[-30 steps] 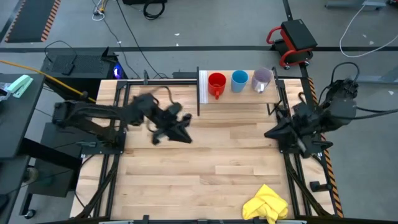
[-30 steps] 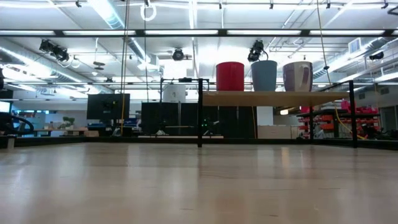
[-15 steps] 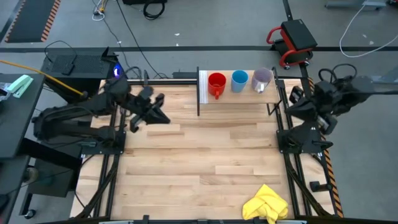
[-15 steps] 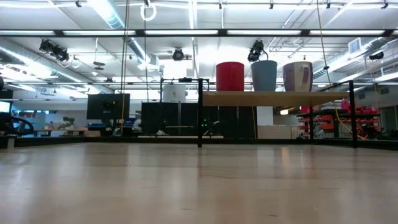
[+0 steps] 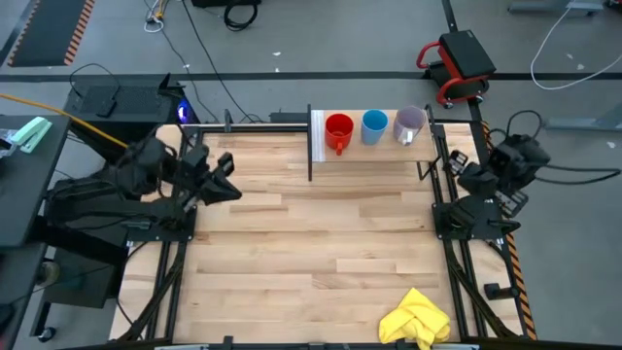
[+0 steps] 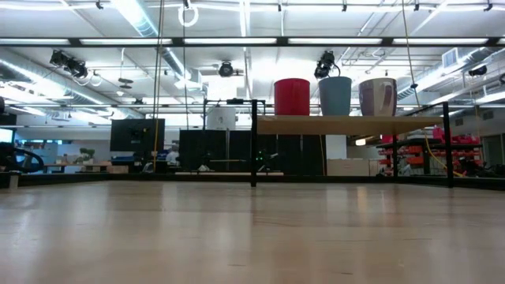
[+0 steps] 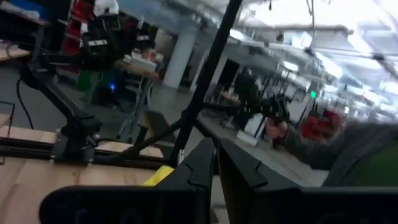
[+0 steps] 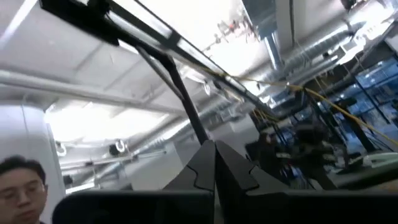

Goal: Stack small to large cups/mugs on shelf
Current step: Return to Home Position

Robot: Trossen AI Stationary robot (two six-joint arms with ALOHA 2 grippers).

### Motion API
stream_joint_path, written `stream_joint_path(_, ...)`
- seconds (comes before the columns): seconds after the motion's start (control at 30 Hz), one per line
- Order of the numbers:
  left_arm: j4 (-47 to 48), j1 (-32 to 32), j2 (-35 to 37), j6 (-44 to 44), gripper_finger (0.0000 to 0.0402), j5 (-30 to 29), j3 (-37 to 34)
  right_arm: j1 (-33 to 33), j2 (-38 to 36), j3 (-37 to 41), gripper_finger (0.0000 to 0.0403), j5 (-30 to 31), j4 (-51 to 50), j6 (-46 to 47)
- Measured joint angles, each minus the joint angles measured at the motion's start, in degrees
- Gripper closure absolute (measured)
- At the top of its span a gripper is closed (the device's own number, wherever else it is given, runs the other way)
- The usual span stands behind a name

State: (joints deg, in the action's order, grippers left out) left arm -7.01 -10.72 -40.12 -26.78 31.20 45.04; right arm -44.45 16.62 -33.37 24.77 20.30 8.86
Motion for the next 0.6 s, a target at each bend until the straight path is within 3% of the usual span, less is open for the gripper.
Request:
stream_joint_path(0.37, -41.74, 2.1, 9.33, -14.37, 0.0378, -3.61, -30.17, 1.53, -0.08, 16.61, 0.0391, 2.77, 22.89, 0.67)
stream_joint_path(0.5, -48.76, 1.45, 12.28, -16.2, 0.0374, -4.46, -36.14, 4.62, -1.69, 21.15, 0.0392, 1.06, 29.54, 0.11)
stream_joint_path(0.6, -48.71, 0.05, 14.48, -17.62, 0.0369, -4.47, -38.08, 6.62, -4.26, 22.19, 0.0392, -0.89, 29.2, -1.45)
